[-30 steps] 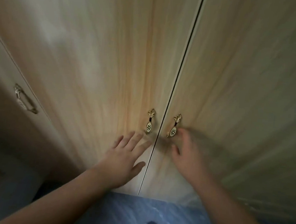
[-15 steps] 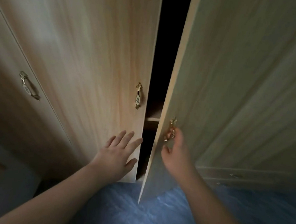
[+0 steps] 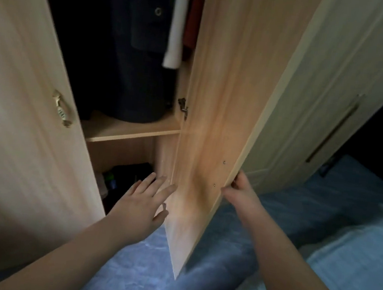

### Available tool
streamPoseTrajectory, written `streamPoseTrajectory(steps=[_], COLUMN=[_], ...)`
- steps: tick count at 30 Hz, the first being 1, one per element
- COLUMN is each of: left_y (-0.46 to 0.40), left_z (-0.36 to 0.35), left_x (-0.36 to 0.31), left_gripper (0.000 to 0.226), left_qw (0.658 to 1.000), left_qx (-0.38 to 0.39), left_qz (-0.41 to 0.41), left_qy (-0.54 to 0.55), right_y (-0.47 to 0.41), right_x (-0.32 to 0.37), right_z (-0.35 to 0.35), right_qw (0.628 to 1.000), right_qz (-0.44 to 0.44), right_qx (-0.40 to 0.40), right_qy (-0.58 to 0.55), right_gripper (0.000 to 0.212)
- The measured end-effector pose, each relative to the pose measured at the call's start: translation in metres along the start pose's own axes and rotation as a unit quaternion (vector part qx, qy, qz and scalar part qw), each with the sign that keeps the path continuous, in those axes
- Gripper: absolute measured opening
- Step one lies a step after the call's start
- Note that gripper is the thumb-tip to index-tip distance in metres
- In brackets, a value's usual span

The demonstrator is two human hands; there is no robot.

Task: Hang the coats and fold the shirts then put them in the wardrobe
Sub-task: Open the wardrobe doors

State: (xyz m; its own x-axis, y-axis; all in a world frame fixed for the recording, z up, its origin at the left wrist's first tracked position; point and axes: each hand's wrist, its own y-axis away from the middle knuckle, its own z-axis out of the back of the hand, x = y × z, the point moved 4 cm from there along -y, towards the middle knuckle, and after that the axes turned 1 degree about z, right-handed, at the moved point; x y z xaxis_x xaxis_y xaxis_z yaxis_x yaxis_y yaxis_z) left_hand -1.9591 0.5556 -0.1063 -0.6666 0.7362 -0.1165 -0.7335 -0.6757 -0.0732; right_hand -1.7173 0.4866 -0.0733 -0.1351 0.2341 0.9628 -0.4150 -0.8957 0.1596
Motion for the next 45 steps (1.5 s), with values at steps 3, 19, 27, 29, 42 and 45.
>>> streamPoseTrajectory(steps=[3, 19, 27, 29, 42, 45], left_y=[-0.002, 0.042, -0.032, -0.050, 0.039, 0.106], left_z=[0.003, 0.039, 0.042, 0.044, 0.046, 0.035], left_x=[0.001, 0.212, 0.328, 0.336, 0.262, 0.237], left_gripper=[0.064, 0.064, 0.055, 0.045, 0.044, 0.055], left_qw=[1.000, 0.966, 0.817, 0.781, 0.795, 0.799], left_qx=[0.000, -0.035, -0.216, -0.270, -0.307, -0.292], left_qz=[0.014, 0.239, 0.338, 0.328, 0.329, 0.360], left_qy=[-0.002, 0.088, 0.413, 0.459, 0.407, 0.384], right_y=[0.004, -0.023, -0.097, -0.104, -0.021, 0.013], right_x=[-0.001, 0.043, 0.062, 0.063, 0.055, 0.049], right_z=[0.012, -0.214, -0.307, -0.310, -0.290, -0.295], right_qw=[0.998, 0.858, 0.853, 0.854, 0.848, 0.838], right_qz=[0.007, 0.184, 0.130, 0.125, 0.151, 0.160], right_qx=[-0.051, 0.165, 0.247, 0.243, 0.285, 0.318], right_qy=[-0.021, 0.451, 0.440, 0.443, 0.421, 0.414], right_gripper=[0.057, 0.068, 0.067, 0.065, 0.069, 0.070])
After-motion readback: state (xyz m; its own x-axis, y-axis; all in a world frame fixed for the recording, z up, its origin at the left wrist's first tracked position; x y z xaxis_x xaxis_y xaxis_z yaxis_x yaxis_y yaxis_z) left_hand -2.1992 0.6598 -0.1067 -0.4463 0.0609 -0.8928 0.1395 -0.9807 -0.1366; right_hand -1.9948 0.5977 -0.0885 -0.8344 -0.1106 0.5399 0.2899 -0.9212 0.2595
